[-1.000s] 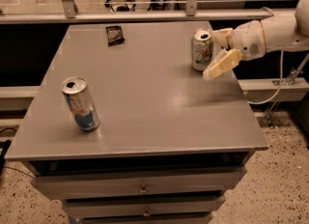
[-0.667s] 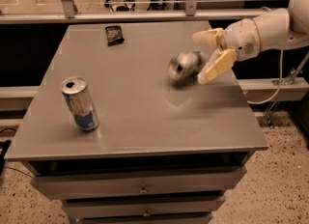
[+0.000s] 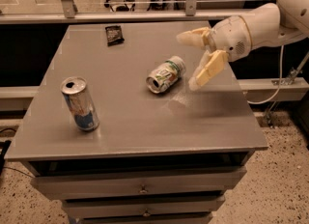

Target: Knock 7up can over

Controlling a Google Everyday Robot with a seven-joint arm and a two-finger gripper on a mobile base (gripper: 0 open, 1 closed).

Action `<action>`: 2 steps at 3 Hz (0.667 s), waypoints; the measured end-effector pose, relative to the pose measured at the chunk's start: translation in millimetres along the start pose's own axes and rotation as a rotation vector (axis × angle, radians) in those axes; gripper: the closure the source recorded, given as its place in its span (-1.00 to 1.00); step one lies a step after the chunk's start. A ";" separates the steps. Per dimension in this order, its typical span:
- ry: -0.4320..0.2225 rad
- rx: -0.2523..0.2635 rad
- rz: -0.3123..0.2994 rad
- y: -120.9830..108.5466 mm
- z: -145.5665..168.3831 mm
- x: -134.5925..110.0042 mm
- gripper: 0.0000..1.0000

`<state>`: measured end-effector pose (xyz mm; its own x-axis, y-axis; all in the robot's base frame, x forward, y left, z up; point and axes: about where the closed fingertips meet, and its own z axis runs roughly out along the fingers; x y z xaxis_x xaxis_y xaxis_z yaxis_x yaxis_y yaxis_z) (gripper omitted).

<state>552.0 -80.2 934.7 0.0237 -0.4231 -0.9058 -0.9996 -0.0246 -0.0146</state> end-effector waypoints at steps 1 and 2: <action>-0.005 0.082 -0.022 -10.7 -15.7 -0.3 -1.00; -0.012 0.187 -0.030 -23.4 -41.8 0.1 -1.00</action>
Offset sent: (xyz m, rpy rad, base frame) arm 0.0397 -0.0781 0.0347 0.0274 -0.1742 -0.2902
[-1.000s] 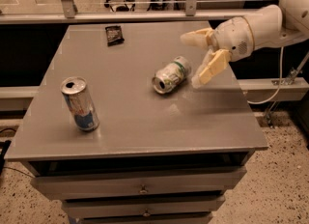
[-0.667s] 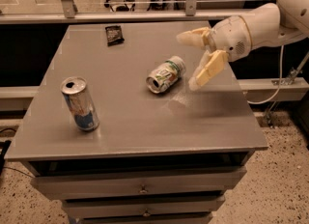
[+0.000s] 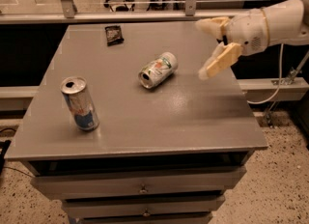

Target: Knock 7up can over

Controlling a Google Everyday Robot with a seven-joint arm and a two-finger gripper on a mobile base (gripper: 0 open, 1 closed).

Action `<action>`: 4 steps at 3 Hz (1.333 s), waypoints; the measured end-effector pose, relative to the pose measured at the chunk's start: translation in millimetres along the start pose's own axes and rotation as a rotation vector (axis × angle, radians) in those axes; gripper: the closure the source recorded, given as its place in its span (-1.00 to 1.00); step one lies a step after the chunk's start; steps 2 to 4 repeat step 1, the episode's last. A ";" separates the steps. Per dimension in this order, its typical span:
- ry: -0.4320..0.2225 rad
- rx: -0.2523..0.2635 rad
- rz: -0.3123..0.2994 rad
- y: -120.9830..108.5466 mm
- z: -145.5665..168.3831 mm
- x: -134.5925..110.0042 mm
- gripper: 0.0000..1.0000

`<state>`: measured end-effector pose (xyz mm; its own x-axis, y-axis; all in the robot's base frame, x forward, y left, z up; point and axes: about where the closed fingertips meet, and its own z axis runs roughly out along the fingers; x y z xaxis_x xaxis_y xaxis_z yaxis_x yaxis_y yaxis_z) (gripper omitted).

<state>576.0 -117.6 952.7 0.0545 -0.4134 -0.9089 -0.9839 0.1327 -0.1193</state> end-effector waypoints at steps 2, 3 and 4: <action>-0.003 0.034 -0.001 -5.9 -7.3 0.1 -1.00; -0.003 0.034 -0.001 -5.9 -7.3 0.1 -1.00; -0.003 0.034 -0.001 -5.9 -7.3 0.1 -1.00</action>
Offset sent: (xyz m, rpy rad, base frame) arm 0.0000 0.0000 0.0000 0.0000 0.0000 0.0000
